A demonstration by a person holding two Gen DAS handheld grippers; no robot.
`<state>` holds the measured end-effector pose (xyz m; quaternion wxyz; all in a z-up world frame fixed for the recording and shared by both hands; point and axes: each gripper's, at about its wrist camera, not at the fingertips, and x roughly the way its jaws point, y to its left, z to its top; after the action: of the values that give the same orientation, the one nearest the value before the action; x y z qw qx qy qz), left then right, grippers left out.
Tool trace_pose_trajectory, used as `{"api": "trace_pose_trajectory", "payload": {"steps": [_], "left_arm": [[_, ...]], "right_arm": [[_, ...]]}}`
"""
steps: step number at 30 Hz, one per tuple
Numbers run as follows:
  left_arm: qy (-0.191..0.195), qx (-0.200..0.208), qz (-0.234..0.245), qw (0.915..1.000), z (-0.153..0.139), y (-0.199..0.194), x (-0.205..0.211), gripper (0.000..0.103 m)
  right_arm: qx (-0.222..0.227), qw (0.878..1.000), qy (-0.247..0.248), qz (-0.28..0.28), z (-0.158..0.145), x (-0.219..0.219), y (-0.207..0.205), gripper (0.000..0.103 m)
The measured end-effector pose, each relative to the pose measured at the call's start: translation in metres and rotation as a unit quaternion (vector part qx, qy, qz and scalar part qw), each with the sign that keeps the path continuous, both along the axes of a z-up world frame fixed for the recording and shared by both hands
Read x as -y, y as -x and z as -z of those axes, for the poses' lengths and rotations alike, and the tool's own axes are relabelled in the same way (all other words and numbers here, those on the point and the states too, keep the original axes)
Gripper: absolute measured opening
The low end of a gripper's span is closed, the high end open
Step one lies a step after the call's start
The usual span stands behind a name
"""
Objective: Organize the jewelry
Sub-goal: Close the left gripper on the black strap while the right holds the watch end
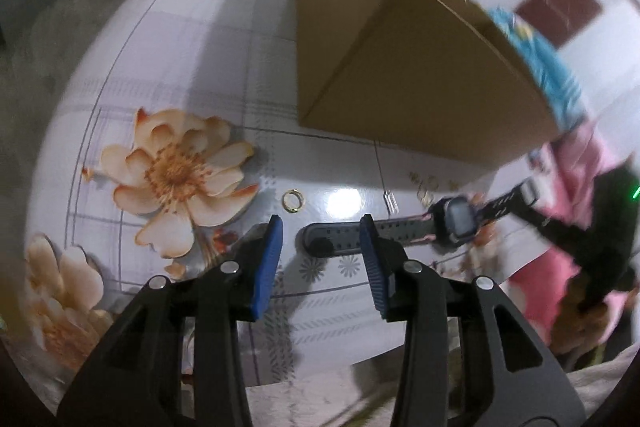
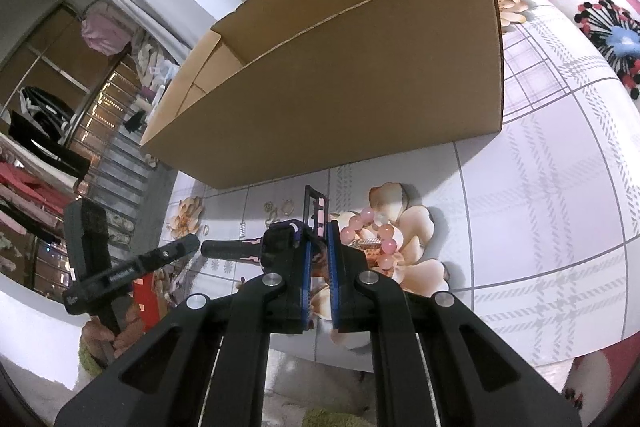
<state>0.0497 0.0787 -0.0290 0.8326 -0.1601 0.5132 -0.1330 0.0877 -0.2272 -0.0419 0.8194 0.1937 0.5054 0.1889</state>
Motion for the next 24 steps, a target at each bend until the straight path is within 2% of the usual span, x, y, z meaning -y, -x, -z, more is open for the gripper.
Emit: {"api": "trace_pose_trajectory", "payload": {"steps": [5,7,9,14,19,24], "left_arm": [[-0.086,0.011,0.05,0.995,-0.004,0.006,0.03,0.045],[-0.095,0.013,0.059,0.9936,-0.003,0.008,0.035,0.049],[-0.088,0.009,0.064,0.994,-0.004,0.008,0.037,0.055],[-0.073,0.006,0.07,0.9949,-0.004,0.006,0.043,0.06],[-0.06,0.004,0.069,0.9958,-0.003,0.004,0.046,0.061],[-0.013,-0.004,0.071,0.9974,-0.003,0.001,0.046,0.061]], "right_arm": [[-0.001,1.0,-0.001,-0.003,0.001,-0.002,0.001,0.008],[0.0,1.0,-0.001,-0.003,0.001,-0.001,0.001,0.008],[0.0,1.0,-0.002,-0.003,0.001,-0.001,0.001,0.008],[0.0,1.0,-0.002,-0.005,0.0,-0.002,0.001,0.008],[0.0,1.0,-0.003,-0.006,0.001,-0.002,0.001,0.008],[-0.003,1.0,-0.006,-0.008,0.001,-0.002,0.001,0.008]]}}
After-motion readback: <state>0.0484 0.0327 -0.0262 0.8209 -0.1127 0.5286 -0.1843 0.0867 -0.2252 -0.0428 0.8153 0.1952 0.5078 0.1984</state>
